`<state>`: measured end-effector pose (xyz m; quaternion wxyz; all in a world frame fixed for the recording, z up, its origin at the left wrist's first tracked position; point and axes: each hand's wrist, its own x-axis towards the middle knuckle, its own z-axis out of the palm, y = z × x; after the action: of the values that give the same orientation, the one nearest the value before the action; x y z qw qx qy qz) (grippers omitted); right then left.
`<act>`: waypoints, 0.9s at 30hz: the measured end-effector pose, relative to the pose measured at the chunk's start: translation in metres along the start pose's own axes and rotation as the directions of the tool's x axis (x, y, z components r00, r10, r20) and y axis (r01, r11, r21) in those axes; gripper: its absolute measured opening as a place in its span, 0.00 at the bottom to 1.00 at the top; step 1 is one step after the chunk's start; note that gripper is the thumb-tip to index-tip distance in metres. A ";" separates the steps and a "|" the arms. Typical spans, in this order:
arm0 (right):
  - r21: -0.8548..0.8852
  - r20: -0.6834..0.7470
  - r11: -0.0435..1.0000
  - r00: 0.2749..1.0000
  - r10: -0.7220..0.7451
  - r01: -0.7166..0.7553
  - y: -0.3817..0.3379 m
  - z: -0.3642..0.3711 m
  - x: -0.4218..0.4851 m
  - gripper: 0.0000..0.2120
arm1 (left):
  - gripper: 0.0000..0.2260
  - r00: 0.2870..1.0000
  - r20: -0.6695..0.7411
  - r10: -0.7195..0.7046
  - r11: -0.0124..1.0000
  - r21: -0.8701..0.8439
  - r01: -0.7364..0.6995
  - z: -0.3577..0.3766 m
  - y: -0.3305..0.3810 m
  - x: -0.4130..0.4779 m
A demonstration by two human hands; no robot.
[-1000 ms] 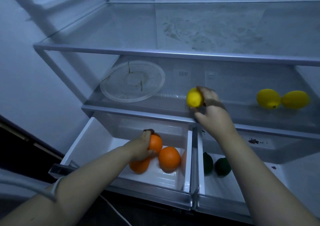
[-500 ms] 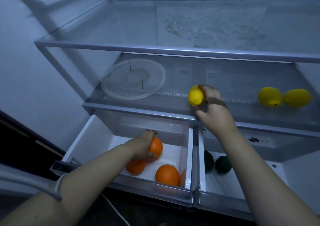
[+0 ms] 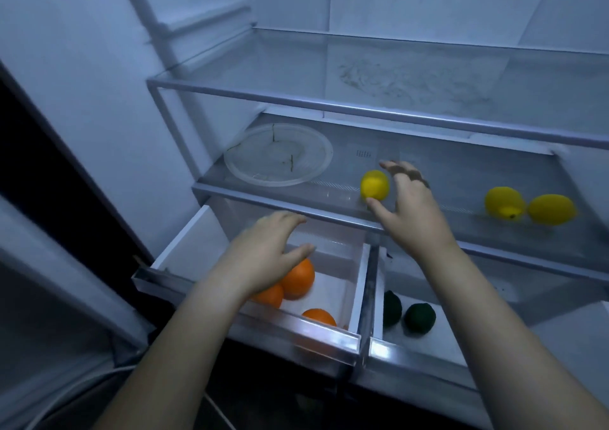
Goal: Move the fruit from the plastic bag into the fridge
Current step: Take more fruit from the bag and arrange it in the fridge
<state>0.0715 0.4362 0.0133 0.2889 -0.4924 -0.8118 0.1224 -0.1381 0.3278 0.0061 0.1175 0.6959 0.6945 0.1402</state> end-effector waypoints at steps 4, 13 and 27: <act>0.021 -0.044 0.989 0.989 -0.143 0.144 -0.026 -0.006 -0.021 0.26 | 0.24 0.956 -0.292 0.030 0.992 0.126 0.008 -0.016 0.012 -0.034; 0.155 0.007 0.883 0.894 -0.448 0.442 -0.089 0.007 -0.105 0.26 | 0.26 0.870 -0.477 -0.127 0.936 0.233 0.264 -0.003 0.022 -0.140; 0.425 0.130 0.600 0.610 -0.782 0.678 -0.246 0.062 -0.195 0.24 | 0.28 0.624 -0.551 -0.554 0.660 0.166 0.732 -0.024 -0.013 -0.359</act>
<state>-0.0766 0.1523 0.0144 0.2639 -0.0299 -0.9429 0.2010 -0.1576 -0.0315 0.0118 -0.1406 0.3490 0.9199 0.1103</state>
